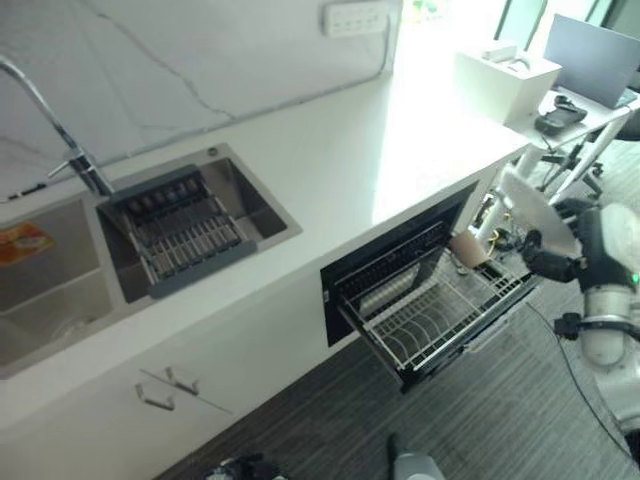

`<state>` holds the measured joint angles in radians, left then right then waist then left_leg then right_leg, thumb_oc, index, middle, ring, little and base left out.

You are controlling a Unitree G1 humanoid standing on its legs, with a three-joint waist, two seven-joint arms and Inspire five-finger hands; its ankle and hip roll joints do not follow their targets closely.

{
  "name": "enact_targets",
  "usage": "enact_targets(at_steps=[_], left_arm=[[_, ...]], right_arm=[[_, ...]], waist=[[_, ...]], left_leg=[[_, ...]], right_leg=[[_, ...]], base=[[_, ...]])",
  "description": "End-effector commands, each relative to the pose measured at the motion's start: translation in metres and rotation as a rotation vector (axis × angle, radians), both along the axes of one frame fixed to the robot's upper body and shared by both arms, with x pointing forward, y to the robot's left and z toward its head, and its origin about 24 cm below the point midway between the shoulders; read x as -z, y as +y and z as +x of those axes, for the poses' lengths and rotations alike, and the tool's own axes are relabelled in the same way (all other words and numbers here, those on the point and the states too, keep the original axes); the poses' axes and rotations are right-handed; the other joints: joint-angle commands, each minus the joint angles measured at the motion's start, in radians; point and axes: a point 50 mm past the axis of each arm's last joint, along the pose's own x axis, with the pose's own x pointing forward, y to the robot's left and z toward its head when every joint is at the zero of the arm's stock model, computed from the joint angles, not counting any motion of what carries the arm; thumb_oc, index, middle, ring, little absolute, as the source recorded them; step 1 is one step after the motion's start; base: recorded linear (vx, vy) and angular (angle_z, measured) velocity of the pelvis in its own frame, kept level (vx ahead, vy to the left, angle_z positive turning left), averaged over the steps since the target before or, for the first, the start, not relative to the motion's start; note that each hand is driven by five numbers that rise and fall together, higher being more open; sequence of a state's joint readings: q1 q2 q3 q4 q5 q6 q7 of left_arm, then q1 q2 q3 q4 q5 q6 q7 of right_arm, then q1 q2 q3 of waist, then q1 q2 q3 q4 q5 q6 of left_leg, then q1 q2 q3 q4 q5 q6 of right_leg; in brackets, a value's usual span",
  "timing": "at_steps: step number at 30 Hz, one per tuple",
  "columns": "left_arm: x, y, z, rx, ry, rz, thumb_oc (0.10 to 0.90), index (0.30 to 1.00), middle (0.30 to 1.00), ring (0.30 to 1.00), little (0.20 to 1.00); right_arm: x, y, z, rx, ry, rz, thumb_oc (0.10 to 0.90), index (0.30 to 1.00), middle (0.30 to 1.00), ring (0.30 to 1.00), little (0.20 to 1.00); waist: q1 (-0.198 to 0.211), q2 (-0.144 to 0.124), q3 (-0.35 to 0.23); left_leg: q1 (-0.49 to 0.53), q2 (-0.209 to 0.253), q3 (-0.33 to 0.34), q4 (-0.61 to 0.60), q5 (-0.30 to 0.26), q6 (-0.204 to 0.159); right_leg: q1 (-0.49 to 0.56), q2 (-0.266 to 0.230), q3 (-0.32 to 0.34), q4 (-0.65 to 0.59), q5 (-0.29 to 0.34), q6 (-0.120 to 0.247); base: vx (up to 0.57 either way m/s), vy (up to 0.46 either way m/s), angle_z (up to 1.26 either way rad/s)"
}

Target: Place the dishes in the dishwasher.

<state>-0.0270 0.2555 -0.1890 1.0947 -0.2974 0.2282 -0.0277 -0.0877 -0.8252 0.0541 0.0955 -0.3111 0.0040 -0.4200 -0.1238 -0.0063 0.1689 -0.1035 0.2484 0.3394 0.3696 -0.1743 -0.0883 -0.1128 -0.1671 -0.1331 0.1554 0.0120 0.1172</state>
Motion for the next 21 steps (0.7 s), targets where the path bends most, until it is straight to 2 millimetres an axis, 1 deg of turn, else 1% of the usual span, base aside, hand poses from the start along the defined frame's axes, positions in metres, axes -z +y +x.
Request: enact_targets(at_steps=[1, 3, 5, 6, 10, 16, 21], left_arm=[[0.010, -0.014, -0.029, 0.074, 0.111, -0.044, 0.800, 0.900, 0.900, 0.900, 0.900], [0.010, -0.011, -0.029, 0.079, 0.110, -0.038, 0.800, 0.900, 0.900, 0.900, 0.900], [0.009, -0.009, -0.030, 0.081, 0.112, -0.035, 0.800, 0.900, 0.900, 0.900, 0.900], [0.009, -0.007, -0.031, 0.081, 0.115, -0.033, 0.800, 0.900, 0.900, 0.900, 0.900], [0.009, -0.003, -0.035, 0.079, 0.124, -0.026, 0.800, 0.900, 0.900, 0.900, 0.900], [0.009, 0.000, -0.038, 0.090, 0.142, -0.019, 0.800, 0.900, 0.900, 0.900, 0.900], [0.009, 0.003, -0.037, 0.100, 0.143, -0.011, 0.800, 0.900, 0.900, 0.900, 0.900]], right_arm=[[-0.074, 0.012, 0.012, -0.103, -0.322, -0.217, 0.400, 0.300, 0.300, 0.300, 0.300], [-0.067, 0.013, 0.016, -0.120, -0.271, -0.272, 0.400, 0.300, 0.300, 0.300, 0.300], [-0.060, 0.013, 0.019, -0.132, -0.225, -0.276, 0.400, 0.300, 0.300, 0.300, 0.300], [-0.052, 0.012, 0.021, -0.139, -0.180, -0.301, 0.400, 0.300, 0.300, 0.300, 0.300], [-0.032, 0.010, 0.025, -0.155, -0.091, -0.296, 0.400, 0.300, 0.300, 0.300, 0.300], [-0.005, 0.019, 0.032, -0.215, 0.031, -0.342, 0.400, 0.300, 0.300, 0.300, 0.300], [0.016, 0.017, 0.037, -0.191, 0.116, -0.335, 0.400, 0.300, 0.300, 0.300, 0.300]], waist=[[0.046, -0.019, -0.016], [0.056, -0.021, -0.018], [0.063, -0.023, -0.020], [0.071, -0.025, -0.022], [0.087, -0.030, -0.025], [0.110, -0.037, -0.031], [0.128, -0.039, -0.036]], left_leg=[[0.019, 0.041, -0.098, -0.070, 0.017, -0.048], [0.016, 0.039, -0.104, -0.070, 0.016, -0.047], [0.013, 0.038, -0.109, -0.070, 0.016, -0.046], [0.012, 0.036, -0.113, -0.070, 0.015, -0.045], [0.008, 0.029, -0.125, -0.070, 0.012, -0.043], [0.009, 0.024, -0.134, -0.070, 0.010, -0.039], [0.009, 0.027, -0.135, -0.070, 0.013, -0.041]], right_leg=[[0.001, -0.068, -0.031, 0.145, -0.145, 0.071], [0.003, -0.071, -0.040, 0.145, -0.146, 0.071], [0.005, -0.072, -0.045, 0.145, -0.147, 0.071], [0.008, -0.073, -0.050, 0.145, -0.149, 0.070], [0.014, -0.077, -0.063, 0.145, -0.151, 0.070], [0.027, -0.084, -0.086, 0.145, -0.154, 0.069], [0.041, -0.090, -0.109, 0.145, -0.157, 0.068]], base=[[-0.01, -0.014, 0.09], [0.00, -0.010, 0.08], [0.01, -0.008, 0.17], [0.03, -0.008, 0.09], [0.03, -0.008, 0.08], [0.03, -0.014, 0.10], [0.04, -0.004, 0.11]])
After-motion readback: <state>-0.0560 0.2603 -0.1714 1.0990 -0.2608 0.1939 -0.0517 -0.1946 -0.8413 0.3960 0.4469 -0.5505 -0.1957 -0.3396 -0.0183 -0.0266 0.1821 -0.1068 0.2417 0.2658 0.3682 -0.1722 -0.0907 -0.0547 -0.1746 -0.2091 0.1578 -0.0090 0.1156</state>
